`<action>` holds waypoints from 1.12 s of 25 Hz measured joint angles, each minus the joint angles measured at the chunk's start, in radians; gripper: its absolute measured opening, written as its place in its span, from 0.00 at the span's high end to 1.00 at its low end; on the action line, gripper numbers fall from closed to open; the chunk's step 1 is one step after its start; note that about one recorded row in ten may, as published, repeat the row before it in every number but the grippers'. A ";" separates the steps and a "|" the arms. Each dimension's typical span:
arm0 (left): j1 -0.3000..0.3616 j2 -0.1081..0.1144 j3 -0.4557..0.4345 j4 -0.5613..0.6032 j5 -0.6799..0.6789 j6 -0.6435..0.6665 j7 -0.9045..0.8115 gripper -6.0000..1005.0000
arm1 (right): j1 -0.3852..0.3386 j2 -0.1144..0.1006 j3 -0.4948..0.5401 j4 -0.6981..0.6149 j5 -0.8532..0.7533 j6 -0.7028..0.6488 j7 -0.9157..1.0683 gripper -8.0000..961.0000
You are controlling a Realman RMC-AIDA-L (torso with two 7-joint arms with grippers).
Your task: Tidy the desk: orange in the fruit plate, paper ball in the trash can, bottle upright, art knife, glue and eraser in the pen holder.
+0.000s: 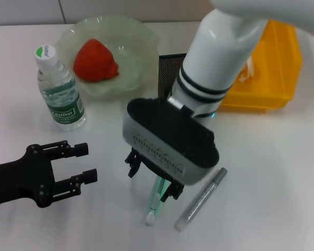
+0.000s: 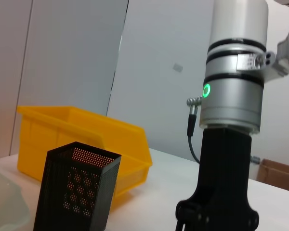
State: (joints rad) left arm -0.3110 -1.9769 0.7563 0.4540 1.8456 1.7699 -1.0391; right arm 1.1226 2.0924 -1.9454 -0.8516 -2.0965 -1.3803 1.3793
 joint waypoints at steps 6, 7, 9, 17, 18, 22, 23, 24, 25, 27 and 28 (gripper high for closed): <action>0.005 -0.004 0.000 0.000 0.000 -0.003 -0.001 0.40 | -0.001 0.000 -0.058 0.010 0.018 0.025 0.003 0.25; 0.006 -0.004 0.000 0.000 -0.001 -0.003 -0.002 0.40 | -0.002 0.000 -0.063 0.011 0.019 0.025 0.002 0.25; 0.007 -0.005 0.000 0.000 -0.001 -0.003 -0.006 0.40 | -0.003 0.000 -0.067 0.012 0.019 0.026 0.001 0.26; 0.015 -0.009 0.000 0.000 -0.003 -0.003 -0.008 0.40 | -0.010 0.000 -0.118 0.013 0.032 0.058 0.000 0.29; 0.015 -0.009 0.000 0.000 -0.003 -0.003 -0.008 0.40 | -0.010 0.000 -0.121 0.013 0.035 0.060 -0.001 0.29; 0.015 -0.009 0.000 0.000 -0.003 -0.003 -0.009 0.40 | -0.010 0.000 -0.136 0.010 0.045 0.062 -0.004 0.37; 0.015 -0.010 0.000 0.000 -0.003 -0.003 -0.009 0.40 | -0.011 0.000 -0.139 0.008 0.045 0.063 -0.005 0.39; 0.015 -0.010 0.000 0.000 -0.002 -0.003 -0.009 0.40 | -0.011 0.000 -0.143 0.007 0.045 0.063 -0.006 0.41; 0.015 -0.011 0.000 0.000 -0.002 -0.003 -0.009 0.40 | -0.011 0.000 -0.147 0.006 0.045 0.063 -0.008 0.42; 0.015 -0.011 0.000 0.000 -0.002 -0.003 -0.009 0.40 | -0.011 0.000 -0.153 0.004 0.045 0.063 -0.012 0.45; 0.015 -0.011 0.000 0.000 -0.002 -0.003 -0.009 0.40 | -0.011 0.000 -0.156 0.004 0.045 0.063 -0.015 0.46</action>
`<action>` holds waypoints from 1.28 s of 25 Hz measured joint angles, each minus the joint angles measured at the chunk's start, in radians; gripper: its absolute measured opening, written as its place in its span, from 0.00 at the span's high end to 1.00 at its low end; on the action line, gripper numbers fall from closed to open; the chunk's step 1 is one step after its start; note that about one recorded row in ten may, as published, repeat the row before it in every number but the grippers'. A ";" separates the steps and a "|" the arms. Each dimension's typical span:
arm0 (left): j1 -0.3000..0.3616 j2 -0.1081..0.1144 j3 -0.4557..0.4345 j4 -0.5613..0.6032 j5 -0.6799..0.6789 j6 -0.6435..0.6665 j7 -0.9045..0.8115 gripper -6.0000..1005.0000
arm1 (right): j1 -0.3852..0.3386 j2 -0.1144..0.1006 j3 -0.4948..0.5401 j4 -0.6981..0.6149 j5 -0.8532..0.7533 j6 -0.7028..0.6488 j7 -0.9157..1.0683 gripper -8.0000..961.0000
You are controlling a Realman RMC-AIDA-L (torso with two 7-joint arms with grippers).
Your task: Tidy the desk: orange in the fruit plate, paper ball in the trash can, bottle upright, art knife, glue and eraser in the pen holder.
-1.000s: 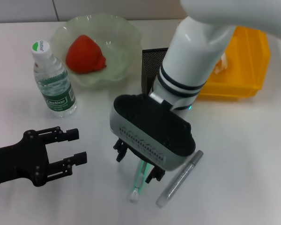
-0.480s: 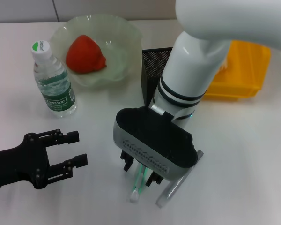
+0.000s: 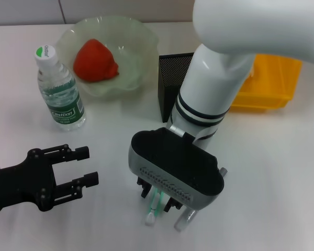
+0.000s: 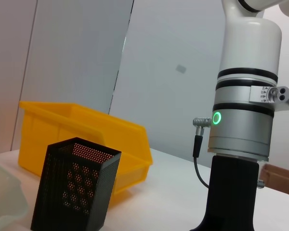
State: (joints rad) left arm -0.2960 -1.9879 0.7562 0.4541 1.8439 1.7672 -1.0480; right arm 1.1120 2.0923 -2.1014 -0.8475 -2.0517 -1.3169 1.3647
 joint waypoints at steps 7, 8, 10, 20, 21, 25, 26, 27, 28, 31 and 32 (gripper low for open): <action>0.000 -0.002 0.000 0.000 0.001 0.000 0.000 0.40 | 0.000 0.000 -0.014 -0.001 0.010 0.020 -0.024 0.49; 0.000 -0.002 0.000 0.000 0.001 0.000 0.000 0.40 | 0.001 0.000 -0.017 -0.001 0.012 0.024 -0.028 0.49; 0.000 -0.002 0.000 0.000 0.001 0.000 0.000 0.40 | 0.003 0.000 -0.021 0.000 0.014 0.028 -0.030 0.50; 0.001 -0.002 0.000 0.000 0.001 0.000 0.003 0.40 | 0.009 0.000 -0.043 0.007 0.034 0.037 -0.056 0.53; 0.001 -0.002 0.000 0.000 0.001 0.000 0.004 0.40 | 0.009 0.000 -0.044 0.007 0.034 0.039 -0.057 0.54; 0.000 -0.002 0.000 0.000 0.001 -0.002 0.005 0.40 | 0.009 0.000 -0.049 0.007 0.036 0.039 -0.067 0.55; 0.000 -0.002 0.000 0.000 0.001 -0.003 0.005 0.40 | 0.009 0.000 -0.052 0.007 0.037 0.039 -0.069 0.55; 0.000 -0.002 0.000 0.000 0.002 -0.004 0.004 0.40 | 0.008 0.000 -0.056 0.007 0.038 0.039 -0.070 0.56; 0.000 -0.002 0.000 0.000 0.002 -0.004 0.004 0.40 | 0.008 0.000 -0.056 0.007 0.038 0.039 -0.070 0.59; 0.000 -0.003 0.000 0.000 0.001 -0.006 0.002 0.40 | 0.007 0.000 -0.060 0.006 0.039 0.039 -0.071 0.62; 0.000 -0.003 0.000 0.000 0.001 -0.008 0.001 0.40 | 0.007 0.000 -0.063 0.004 0.039 0.039 -0.072 0.62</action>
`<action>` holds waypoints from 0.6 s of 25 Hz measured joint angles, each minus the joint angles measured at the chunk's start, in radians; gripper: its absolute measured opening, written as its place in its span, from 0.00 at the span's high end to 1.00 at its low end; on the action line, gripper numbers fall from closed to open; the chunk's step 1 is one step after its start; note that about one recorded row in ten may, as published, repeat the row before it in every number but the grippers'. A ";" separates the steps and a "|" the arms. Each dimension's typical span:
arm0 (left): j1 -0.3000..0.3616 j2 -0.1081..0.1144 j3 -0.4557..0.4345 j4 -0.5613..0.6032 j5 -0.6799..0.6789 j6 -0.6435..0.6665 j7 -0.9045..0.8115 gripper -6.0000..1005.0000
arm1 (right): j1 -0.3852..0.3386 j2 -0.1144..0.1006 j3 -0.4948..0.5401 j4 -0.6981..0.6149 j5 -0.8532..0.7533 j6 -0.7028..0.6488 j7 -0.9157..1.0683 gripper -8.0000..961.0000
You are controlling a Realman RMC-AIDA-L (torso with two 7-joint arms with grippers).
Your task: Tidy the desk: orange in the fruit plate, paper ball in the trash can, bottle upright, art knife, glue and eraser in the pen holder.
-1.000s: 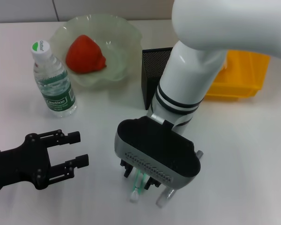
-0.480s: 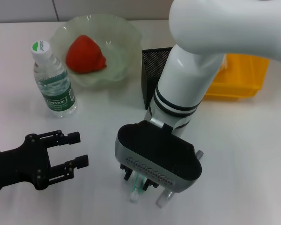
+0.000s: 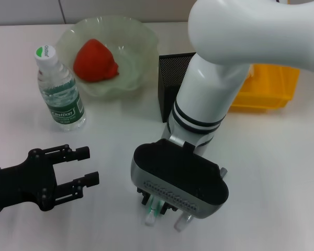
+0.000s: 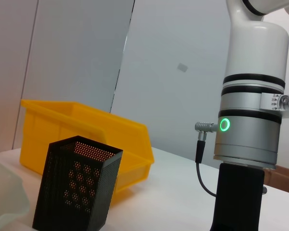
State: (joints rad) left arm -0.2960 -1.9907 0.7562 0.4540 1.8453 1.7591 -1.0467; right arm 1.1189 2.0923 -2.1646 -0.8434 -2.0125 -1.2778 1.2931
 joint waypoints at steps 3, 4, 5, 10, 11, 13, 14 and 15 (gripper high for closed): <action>0.000 0.000 0.000 0.000 0.000 -0.001 0.000 0.40 | 0.000 0.000 -0.001 0.000 0.000 0.000 0.000 0.63; 0.000 0.000 0.000 0.000 0.000 -0.001 0.000 0.40 | 0.001 0.000 -0.002 0.000 0.001 0.000 0.000 0.63; 0.000 0.000 0.000 0.000 0.000 -0.002 0.000 0.40 | 0.001 0.000 -0.004 -0.001 0.002 0.000 0.000 0.63; 0.000 -0.002 0.000 0.000 0.000 -0.004 0.000 0.40 | 0.001 0.000 -0.005 -0.002 0.002 0.000 -0.005 0.63; 0.000 -0.002 0.000 0.000 0.000 -0.004 0.000 0.40 | 0.001 0.000 -0.005 -0.002 0.002 0.000 -0.005 0.63; 0.000 -0.002 0.000 0.000 0.000 -0.004 0.000 0.40 | 0.002 0.000 -0.006 -0.001 0.002 0.000 -0.005 0.63; 0.000 -0.002 0.000 0.000 0.000 -0.004 0.000 0.40 | 0.002 0.000 -0.006 -0.001 0.002 0.000 -0.007 0.63; 0.000 -0.002 0.000 0.000 0.000 -0.004 0.000 0.40 | 0.002 0.000 -0.007 0.000 0.003 0.000 -0.010 0.63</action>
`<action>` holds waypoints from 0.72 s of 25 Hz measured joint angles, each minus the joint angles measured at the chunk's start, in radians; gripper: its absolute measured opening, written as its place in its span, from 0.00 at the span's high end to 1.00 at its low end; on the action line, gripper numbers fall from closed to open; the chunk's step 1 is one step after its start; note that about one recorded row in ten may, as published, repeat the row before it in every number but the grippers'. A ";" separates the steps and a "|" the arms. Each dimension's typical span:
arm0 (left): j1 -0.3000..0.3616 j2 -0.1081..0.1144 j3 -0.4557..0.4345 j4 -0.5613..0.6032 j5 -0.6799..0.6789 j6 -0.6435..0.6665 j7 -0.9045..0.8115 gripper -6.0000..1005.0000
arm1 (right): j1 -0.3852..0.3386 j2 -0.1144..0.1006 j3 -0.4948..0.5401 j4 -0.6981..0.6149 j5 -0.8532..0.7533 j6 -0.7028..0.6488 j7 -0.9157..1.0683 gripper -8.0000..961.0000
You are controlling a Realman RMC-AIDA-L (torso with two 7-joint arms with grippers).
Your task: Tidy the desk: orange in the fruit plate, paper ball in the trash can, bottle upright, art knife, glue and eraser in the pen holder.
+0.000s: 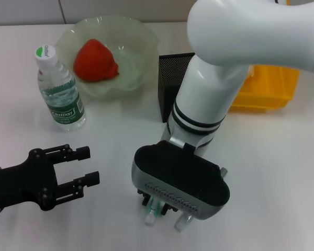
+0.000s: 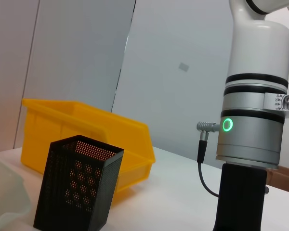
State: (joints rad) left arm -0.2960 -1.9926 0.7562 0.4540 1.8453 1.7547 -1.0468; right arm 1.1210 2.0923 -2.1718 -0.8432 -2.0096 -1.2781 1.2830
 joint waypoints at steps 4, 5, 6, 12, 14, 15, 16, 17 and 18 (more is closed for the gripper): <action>0.000 0.000 0.000 0.000 0.000 0.000 0.000 0.40 | 0.000 0.000 -0.010 0.002 0.006 0.000 -0.003 0.63; 0.001 0.000 0.000 0.000 0.000 -0.001 0.000 0.40 | 0.000 0.000 -0.010 0.002 0.006 0.000 -0.003 0.63; 0.001 0.000 0.000 0.000 0.000 -0.001 0.000 0.40 | 0.000 0.000 -0.011 0.002 0.007 0.000 -0.003 0.63; 0.002 0.000 0.004 0.000 0.000 -0.011 0.000 0.40 | -0.004 0.000 -0.011 0.002 0.007 0.000 -0.007 0.63; 0.002 0.000 0.004 0.000 0.000 -0.011 0.000 0.39 | -0.005 0.000 -0.011 0.001 0.007 0.000 -0.009 0.66; 0.002 0.000 0.005 0.000 0.000 -0.011 0.000 0.39 | -0.006 0.000 -0.011 -0.002 0.007 0.000 -0.011 0.67; 0.002 0.000 0.005 0.000 0.000 -0.011 0.000 0.39 | -0.006 0.000 -0.011 -0.002 0.007 0.000 -0.011 0.69; 0.002 0.000 0.004 0.000 0.000 -0.011 0.000 0.39 | -0.006 0.000 -0.011 -0.003 0.007 0.000 -0.011 0.70; 0.002 0.000 0.004 0.000 0.000 -0.011 0.000 0.39 | -0.006 0.000 -0.011 -0.003 0.007 0.000 -0.011 0.70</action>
State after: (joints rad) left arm -0.2944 -1.9927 0.7606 0.4540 1.8453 1.7438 -1.0473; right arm 1.1145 2.0923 -2.1829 -0.8465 -2.0029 -1.2782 1.2722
